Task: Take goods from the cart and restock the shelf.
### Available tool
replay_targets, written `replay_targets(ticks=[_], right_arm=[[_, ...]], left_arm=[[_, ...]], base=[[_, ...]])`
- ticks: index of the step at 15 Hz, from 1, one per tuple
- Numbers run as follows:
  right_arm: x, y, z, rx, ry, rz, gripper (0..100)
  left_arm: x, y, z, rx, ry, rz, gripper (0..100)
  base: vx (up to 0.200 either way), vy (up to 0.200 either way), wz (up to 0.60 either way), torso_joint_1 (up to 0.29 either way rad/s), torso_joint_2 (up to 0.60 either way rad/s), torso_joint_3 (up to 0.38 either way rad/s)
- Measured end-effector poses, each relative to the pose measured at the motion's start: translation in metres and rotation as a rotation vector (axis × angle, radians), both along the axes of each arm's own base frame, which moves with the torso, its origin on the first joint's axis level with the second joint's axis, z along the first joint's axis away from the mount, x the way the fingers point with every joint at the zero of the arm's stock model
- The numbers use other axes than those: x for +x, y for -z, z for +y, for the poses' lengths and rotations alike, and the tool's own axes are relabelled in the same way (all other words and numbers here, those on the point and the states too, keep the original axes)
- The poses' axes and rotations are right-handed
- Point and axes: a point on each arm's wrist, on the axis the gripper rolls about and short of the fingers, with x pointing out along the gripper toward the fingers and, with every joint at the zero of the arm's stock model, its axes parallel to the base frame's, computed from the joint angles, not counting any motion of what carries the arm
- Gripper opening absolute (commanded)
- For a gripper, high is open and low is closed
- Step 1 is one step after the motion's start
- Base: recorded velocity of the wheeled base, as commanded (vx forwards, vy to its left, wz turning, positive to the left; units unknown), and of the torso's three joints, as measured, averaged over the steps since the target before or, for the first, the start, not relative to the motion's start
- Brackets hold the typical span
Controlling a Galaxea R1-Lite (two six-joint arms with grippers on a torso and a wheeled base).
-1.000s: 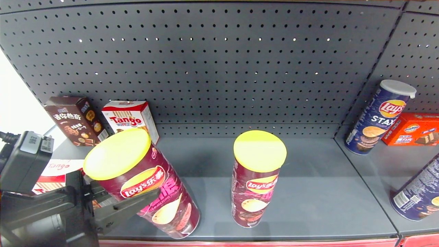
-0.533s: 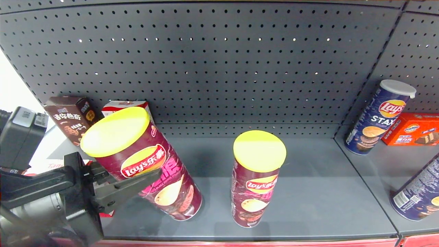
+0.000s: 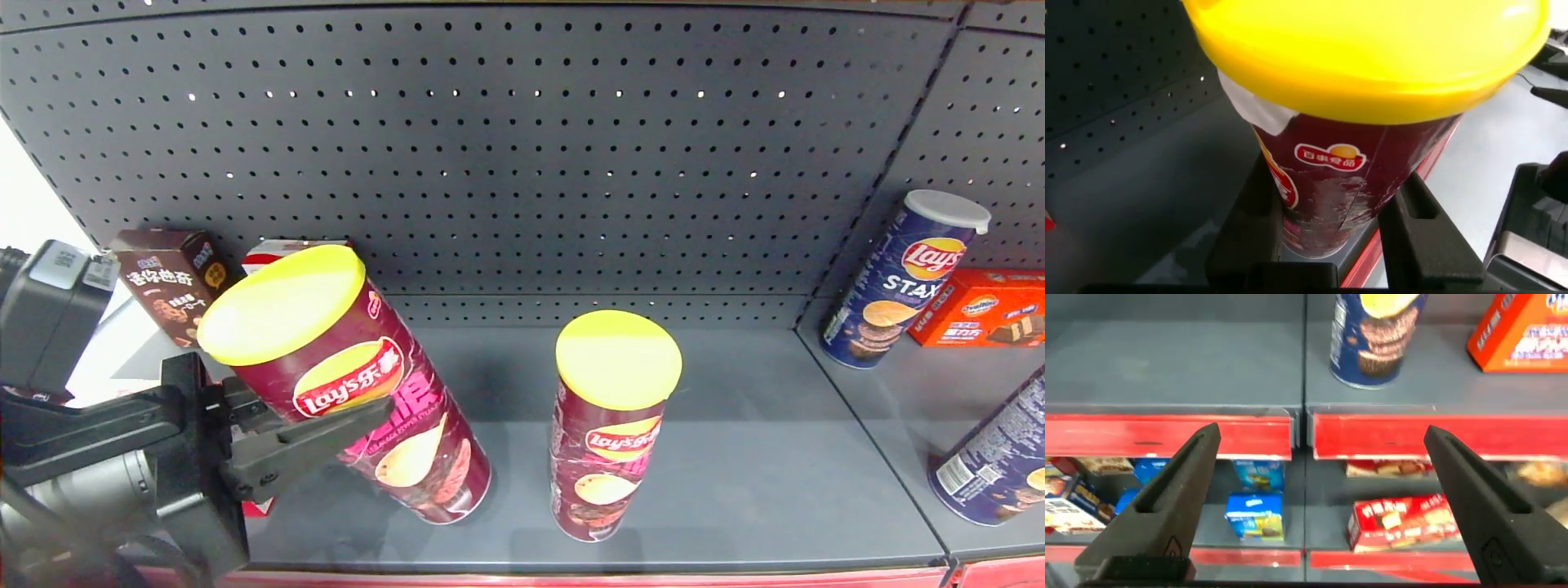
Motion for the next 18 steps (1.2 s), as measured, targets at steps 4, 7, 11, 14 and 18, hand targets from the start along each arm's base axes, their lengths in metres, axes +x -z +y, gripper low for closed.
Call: replay_targets(ticks=[4,7,11,14,18], right_arm=[[-0.002,0.001,0.000,0.000,-0.009,-0.027,100],[-0.002,0.001,0.000,0.000,-0.009,-0.030,100],[-0.002,0.001,0.000,0.000,-0.010,-0.031,100],[-0.002,0.001,0.000,0.000,-0.009,-0.031,100],[-0.002,0.001,0.000,0.000,-0.010,-0.031,100]], left_arm=[[0.007,-0.015,-0.004,-0.019,0.002,-0.036,0],[0.015,-0.023,-0.007,0.008,-0.008,0.020,0],[0.024,-0.036,-0.010,0.042,-0.015,0.053,0],[0.039,-0.047,-0.018,0.043,-0.007,0.021,0],[0.072,-0.043,-0.034,0.087,-0.004,0.027,0]], base=[[0.000,0.000,0.00,0.000,0.00,0.000],[0.000,0.000,0.00,0.000,0.00,0.000],[0.000,0.000,0.00,0.000,0.00,0.000],[0.000,0.000,0.00,0.000,0.00,0.000],[0.000,0.000,0.00,0.000,0.00,0.000]])
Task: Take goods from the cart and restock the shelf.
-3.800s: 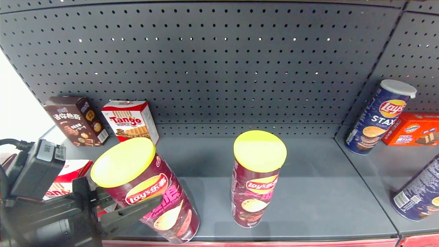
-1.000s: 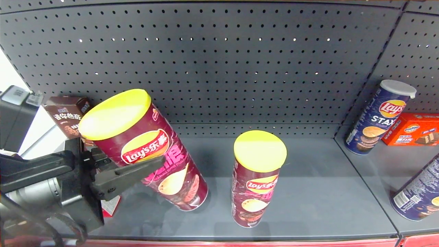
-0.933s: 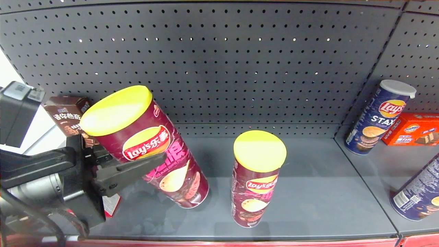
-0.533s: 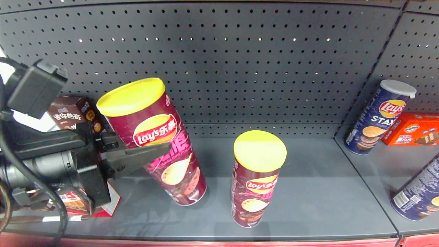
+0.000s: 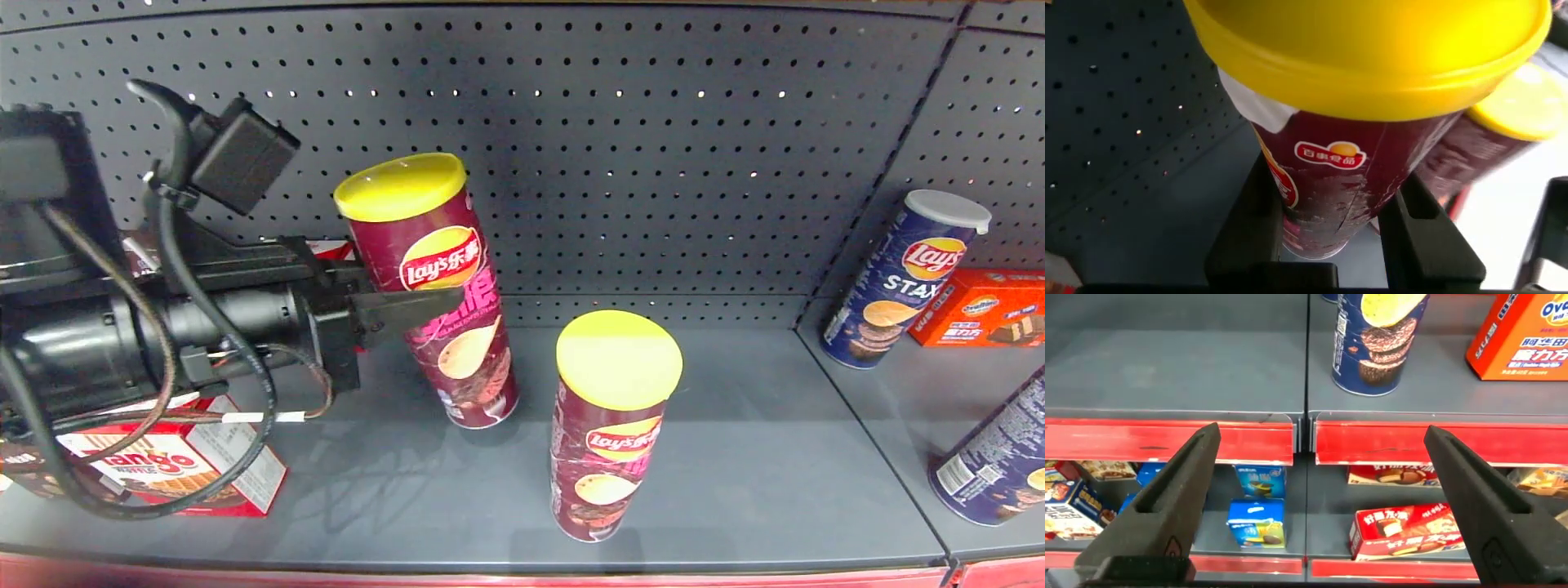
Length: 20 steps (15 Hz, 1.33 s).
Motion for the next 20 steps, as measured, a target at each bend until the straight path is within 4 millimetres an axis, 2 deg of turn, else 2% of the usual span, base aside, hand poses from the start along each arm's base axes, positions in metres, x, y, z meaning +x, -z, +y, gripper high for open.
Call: replay_targets(ticks=[5,11,15,20], right_arm=[[0.000,0.000,0.000,0.000,0.001,0.000,100],[0.000,0.000,0.000,0.000,0.000,-0.001,100],[0.000,0.000,0.000,0.000,0.001,0.000,100],[0.000,0.000,0.000,0.000,0.000,0.000,100]], left_arm=[[0.048,0.001,-0.026,0.060,0.017,-0.031,0],[0.094,0.011,-0.048,0.130,0.031,-0.095,0],[0.112,0.016,-0.056,0.130,0.031,-0.096,0],[0.122,0.028,-0.063,0.140,0.040,-0.079,0]], base=[[0.000,0.000,0.00,0.000,0.00,0.000],[0.000,0.000,0.00,0.000,0.00,0.000],[0.000,0.000,0.00,0.000,0.00,0.000],[0.000,0.000,0.00,0.000,0.00,0.000]])
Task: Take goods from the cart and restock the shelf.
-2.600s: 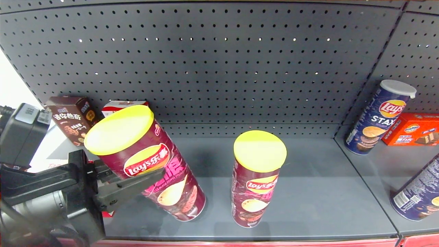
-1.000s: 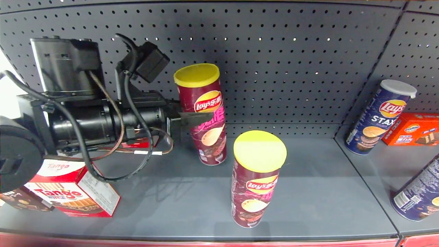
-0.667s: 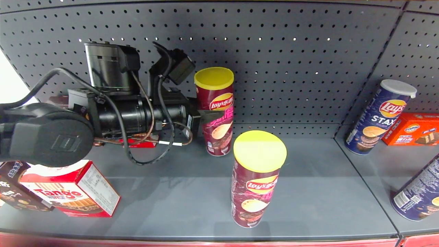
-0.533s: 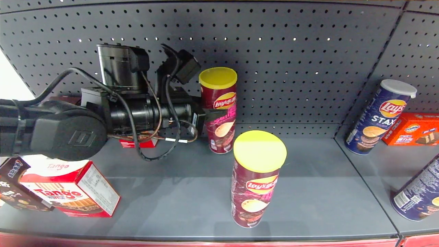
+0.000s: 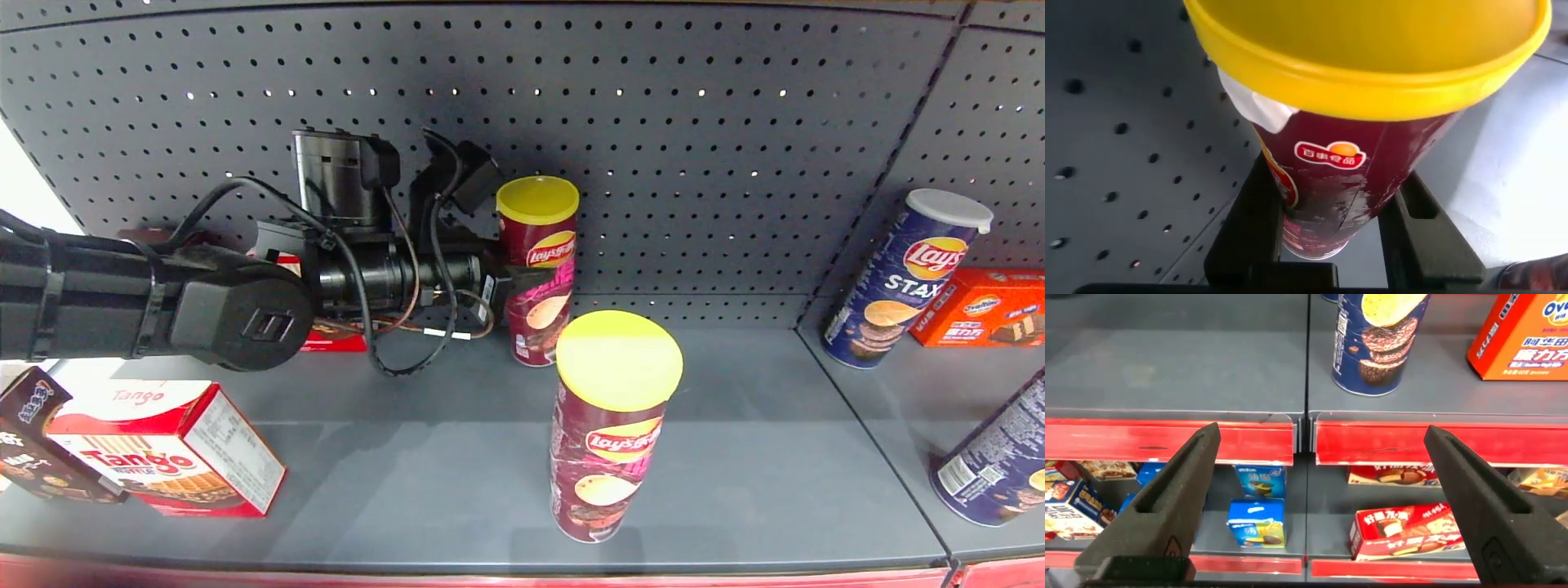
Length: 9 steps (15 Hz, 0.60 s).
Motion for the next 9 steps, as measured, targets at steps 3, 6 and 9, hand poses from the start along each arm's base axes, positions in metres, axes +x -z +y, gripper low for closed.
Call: replay_targets(ticks=[3,6,9], right_arm=[[-0.0001,-0.0003,0.0000,0.000,0.001,-0.001,100],[-0.0001,-0.0002,0.0000,0.000,0.001,-0.001,100],[-0.0001,-0.0002,0.0000,0.000,0.000,-0.001,100]], left_arm=[[0.0021,0.0049,-0.0031,0.005,0.006,0.011,0],[0.0043,0.0093,-0.0043,0.010,0.006,0.021,0],[0.0071,0.0113,-0.0056,0.010,0.006,0.025,0]], base=[[0.000,0.000,0.00,0.000,0.00,0.000],[0.000,0.000,0.00,0.000,0.00,0.000],[0.000,0.000,0.00,0.000,0.00,0.000]])
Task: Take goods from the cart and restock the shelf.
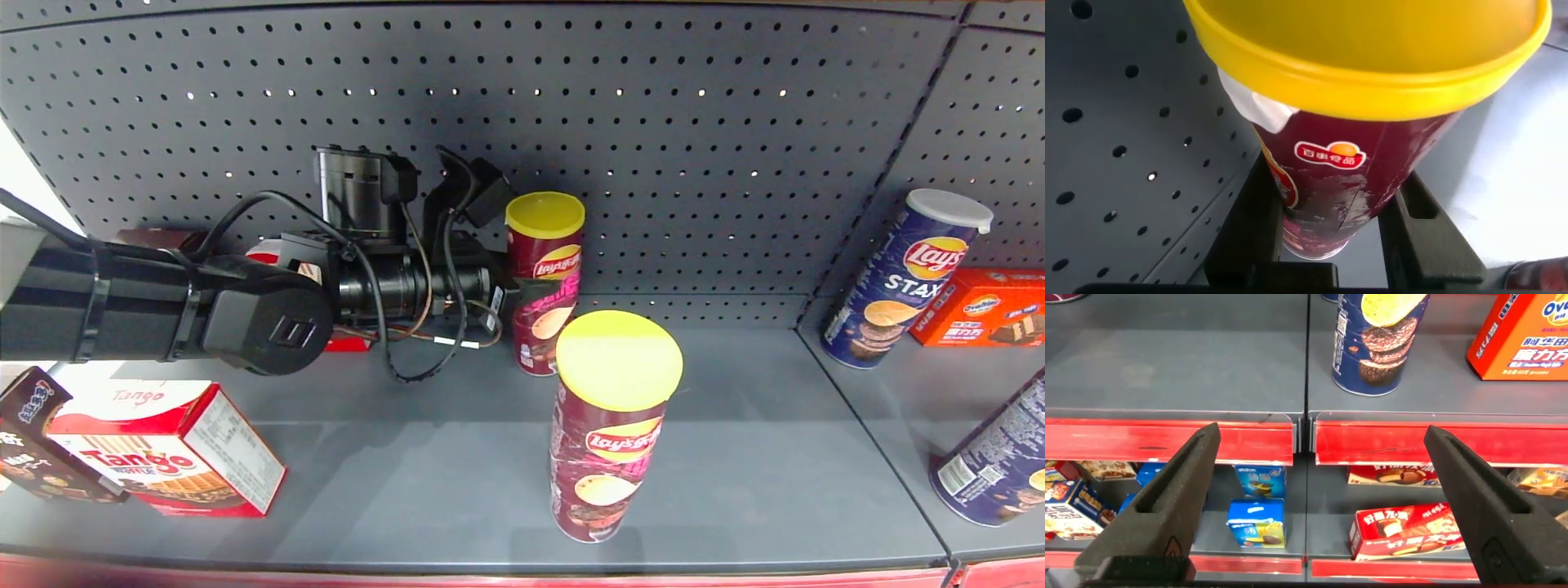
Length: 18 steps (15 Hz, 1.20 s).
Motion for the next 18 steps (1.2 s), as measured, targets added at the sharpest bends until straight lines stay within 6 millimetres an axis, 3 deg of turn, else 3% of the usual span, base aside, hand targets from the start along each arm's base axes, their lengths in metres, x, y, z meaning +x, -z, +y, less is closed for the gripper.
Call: replay_targets(ticks=[6,7,13,18], right_arm=[[0.000,0.000,0.000,0.000,0.000,0.000,100],[0.000,0.000,0.000,0.000,0.000,0.000,100],[0.000,0.000,0.000,0.000,0.000,0.000,100],[0.000,0.000,0.000,0.000,0.000,0.000,100]], left_arm=[[0.002,0.004,-0.005,0.000,0.007,0.007,0],[0.002,0.004,-0.005,0.001,0.007,0.006,100],[-0.002,0.001,-0.001,0.002,-0.002,0.008,100],[-0.025,-0.007,0.015,-0.001,-0.024,-0.020,100]], base=[[0.000,0.000,0.00,0.000,0.00,0.000],[0.000,0.000,0.00,0.000,0.00,0.000],[0.000,0.000,0.00,0.000,0.00,0.000],[0.000,0.000,0.00,0.000,0.00,0.000]])
